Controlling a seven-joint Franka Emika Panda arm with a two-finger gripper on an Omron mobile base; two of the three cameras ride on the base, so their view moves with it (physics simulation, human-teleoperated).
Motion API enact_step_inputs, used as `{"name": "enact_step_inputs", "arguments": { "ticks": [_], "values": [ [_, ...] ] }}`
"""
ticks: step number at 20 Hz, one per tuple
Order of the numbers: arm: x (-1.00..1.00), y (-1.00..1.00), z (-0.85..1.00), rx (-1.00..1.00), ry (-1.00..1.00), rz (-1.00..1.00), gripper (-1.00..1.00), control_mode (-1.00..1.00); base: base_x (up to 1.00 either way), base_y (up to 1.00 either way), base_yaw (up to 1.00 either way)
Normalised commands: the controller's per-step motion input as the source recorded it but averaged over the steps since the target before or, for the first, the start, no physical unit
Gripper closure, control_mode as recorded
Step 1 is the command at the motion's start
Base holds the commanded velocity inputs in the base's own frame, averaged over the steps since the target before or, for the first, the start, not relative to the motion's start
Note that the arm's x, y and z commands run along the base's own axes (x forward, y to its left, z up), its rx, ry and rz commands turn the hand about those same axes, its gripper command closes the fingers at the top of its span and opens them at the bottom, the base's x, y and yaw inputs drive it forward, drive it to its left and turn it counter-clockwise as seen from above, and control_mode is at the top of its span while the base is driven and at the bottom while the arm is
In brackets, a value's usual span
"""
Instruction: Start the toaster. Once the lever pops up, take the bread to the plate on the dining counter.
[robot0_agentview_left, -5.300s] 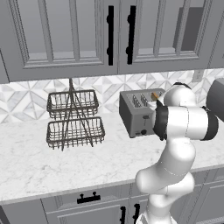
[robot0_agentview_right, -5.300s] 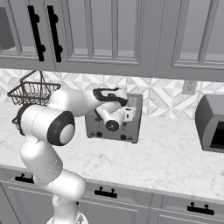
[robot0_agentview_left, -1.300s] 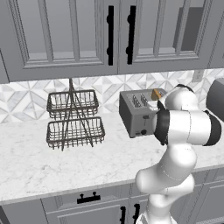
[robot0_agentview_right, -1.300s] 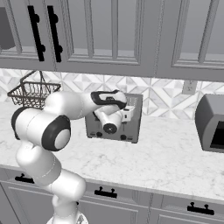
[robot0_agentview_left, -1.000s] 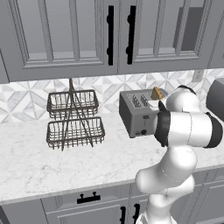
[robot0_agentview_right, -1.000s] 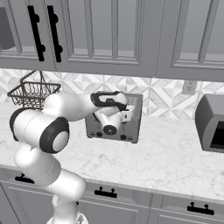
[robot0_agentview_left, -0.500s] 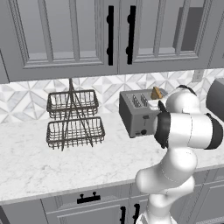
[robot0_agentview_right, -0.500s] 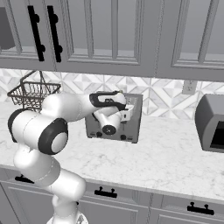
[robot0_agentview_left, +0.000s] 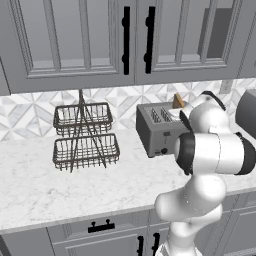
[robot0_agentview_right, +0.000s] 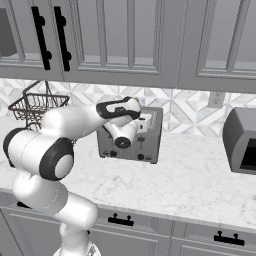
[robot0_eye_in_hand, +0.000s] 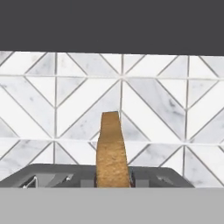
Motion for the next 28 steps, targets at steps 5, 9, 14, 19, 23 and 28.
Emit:
{"name": "enact_step_inputs", "arguments": {
  "ticks": [5,9,14,19,23,28],
  "values": [
    [0.00,0.06,0.23,0.00,0.00,0.00,1.00,-1.00,0.00,0.00,0.00],
    [0.00,0.00,0.34,0.00,0.00,0.00,1.00,-1.00,0.00,0.00,0.00],
    [-0.10,0.00,0.26,0.00,0.00,0.00,1.00,-1.00,0.00,0.00,0.00],
    [-0.41,0.02,0.03,0.01,0.00,0.00,1.00,-1.00,0.00,0.00,0.00],
    [-0.35,0.03,0.19,0.03,0.00,0.00,1.00,-1.00,0.00,0.00,0.00],
    [-0.23,0.00,0.26,0.02,0.00,0.00,1.00,-1.00,0.00,0.00,0.00]
  ]
}}
